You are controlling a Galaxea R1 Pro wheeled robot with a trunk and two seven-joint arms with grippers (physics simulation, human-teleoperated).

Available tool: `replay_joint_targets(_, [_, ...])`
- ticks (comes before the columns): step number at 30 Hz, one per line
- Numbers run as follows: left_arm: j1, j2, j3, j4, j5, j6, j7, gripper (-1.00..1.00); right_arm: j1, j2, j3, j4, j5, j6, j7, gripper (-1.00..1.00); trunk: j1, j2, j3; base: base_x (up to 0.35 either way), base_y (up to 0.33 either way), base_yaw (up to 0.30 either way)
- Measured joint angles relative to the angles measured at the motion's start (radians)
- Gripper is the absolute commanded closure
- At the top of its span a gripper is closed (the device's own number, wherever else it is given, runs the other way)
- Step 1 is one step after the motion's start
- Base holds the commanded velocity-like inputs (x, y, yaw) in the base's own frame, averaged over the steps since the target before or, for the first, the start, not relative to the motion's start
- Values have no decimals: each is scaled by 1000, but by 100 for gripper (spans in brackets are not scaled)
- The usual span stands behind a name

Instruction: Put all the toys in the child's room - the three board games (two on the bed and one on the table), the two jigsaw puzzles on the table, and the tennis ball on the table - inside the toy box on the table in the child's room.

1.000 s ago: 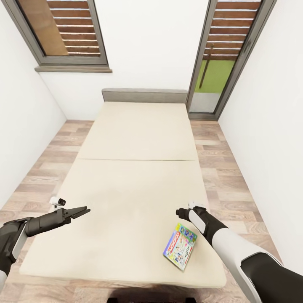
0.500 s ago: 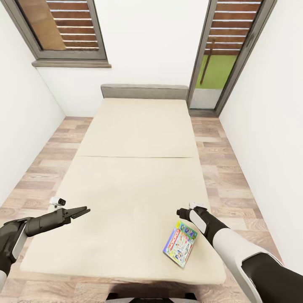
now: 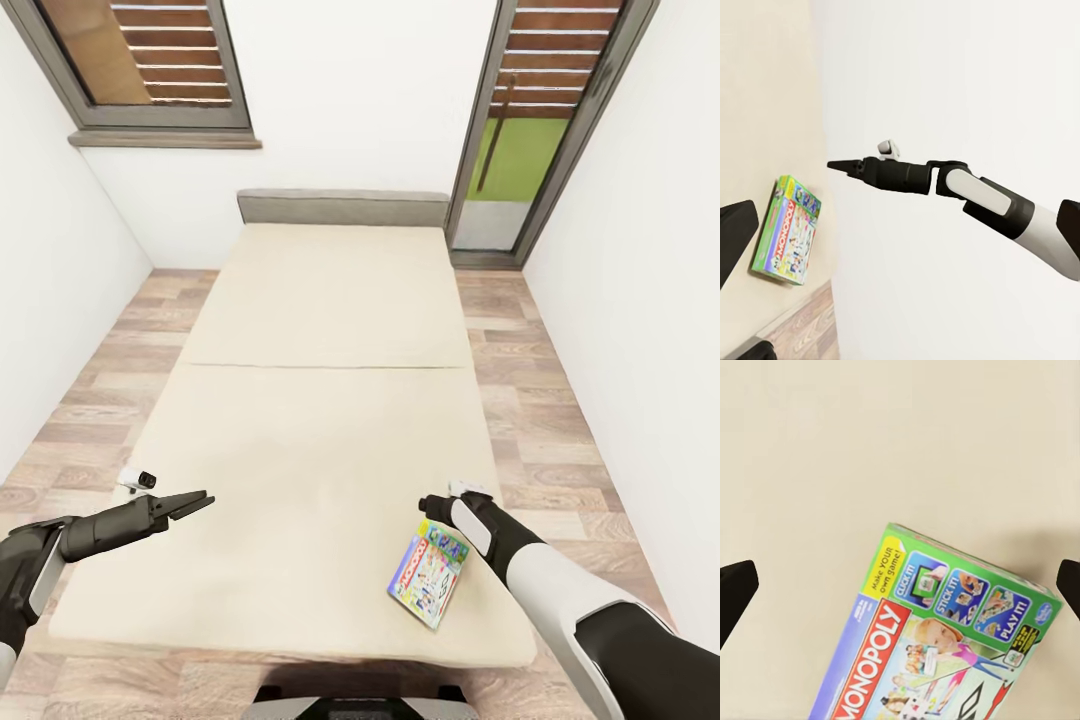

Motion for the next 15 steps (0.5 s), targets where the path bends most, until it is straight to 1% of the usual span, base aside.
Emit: replay_joint_targets(15, [0,-1,0,0,0,0,0,-100,11,12,0,-7,0,-2,4,-100,0,0,-25,0,0,0])
